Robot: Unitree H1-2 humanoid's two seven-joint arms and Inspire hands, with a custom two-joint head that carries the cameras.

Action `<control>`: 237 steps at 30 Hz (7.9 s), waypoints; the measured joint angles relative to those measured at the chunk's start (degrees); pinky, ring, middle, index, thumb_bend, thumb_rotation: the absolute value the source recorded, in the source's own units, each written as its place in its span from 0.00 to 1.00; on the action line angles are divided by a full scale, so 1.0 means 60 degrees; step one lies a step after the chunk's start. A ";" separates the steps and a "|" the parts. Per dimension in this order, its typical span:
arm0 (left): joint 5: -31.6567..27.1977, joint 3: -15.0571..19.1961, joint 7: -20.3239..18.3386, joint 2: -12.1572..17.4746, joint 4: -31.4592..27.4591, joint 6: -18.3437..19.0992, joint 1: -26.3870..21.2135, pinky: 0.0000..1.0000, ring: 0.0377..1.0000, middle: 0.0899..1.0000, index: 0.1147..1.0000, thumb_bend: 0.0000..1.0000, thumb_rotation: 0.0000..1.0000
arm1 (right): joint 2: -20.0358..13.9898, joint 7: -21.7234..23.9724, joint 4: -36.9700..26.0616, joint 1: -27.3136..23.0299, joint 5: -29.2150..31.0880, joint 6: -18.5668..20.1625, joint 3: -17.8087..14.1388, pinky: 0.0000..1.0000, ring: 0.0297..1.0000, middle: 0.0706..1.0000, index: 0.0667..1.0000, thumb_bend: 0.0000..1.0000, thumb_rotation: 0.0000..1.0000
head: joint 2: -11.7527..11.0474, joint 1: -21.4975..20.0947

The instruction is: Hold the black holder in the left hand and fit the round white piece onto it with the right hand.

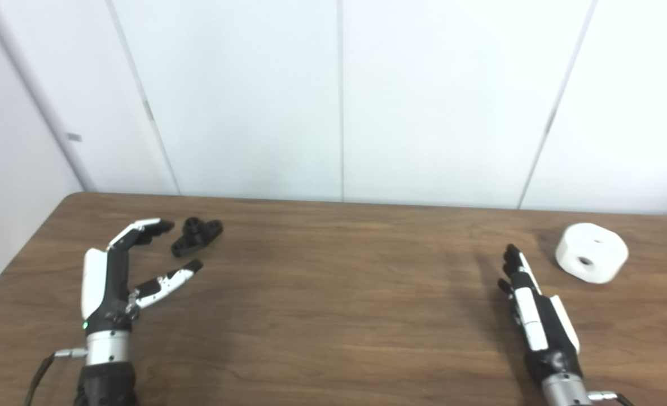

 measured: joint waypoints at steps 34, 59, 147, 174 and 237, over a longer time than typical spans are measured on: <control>0.1352 -0.1590 -0.1848 0.2689 0.1756 0.3091 -0.1056 1.00 0.99 0.96 0.85 0.92 0.38 | -0.0239 0.0419 0.0185 -0.0132 0.0474 -0.0077 -0.0137 0.99 1.00 1.00 1.00 0.38 1.00 | -0.0176 0.1276; 0.1078 -0.2548 -0.2220 0.2937 0.3574 0.2561 -0.2111 1.00 0.96 0.90 0.75 0.90 0.39 | -0.0200 0.0479 -0.0615 0.0188 0.0860 0.0251 -0.0170 1.00 1.00 1.00 1.00 0.36 1.00 | 0.0029 0.1115; 0.1125 -0.4180 -0.2065 0.2070 0.4704 -0.0105 -0.3513 1.00 0.89 0.67 0.41 0.52 0.05 | 0.0113 0.0397 -0.2330 0.0708 0.0736 0.0810 -0.0091 1.00 1.00 1.00 0.99 0.50 1.00 | 0.0263 0.0178; 0.1036 -0.5009 -0.4085 0.0719 0.1235 -0.0285 -0.2325 1.00 0.89 0.65 0.41 0.52 0.06 | 0.0525 0.0180 -0.2964 0.0863 -0.0013 0.0857 0.0447 0.98 0.99 0.99 0.97 0.56 1.00 | 0.0908 -0.1638; 0.1856 -0.5457 -0.3970 0.0479 0.2100 -0.1130 -0.2594 1.00 0.94 0.75 0.41 0.52 0.05 | -0.0368 -0.0885 -0.4949 -0.0377 -0.2346 0.1993 -0.0966 0.73 0.86 0.86 0.82 0.50 0.40 | 0.1406 -0.2942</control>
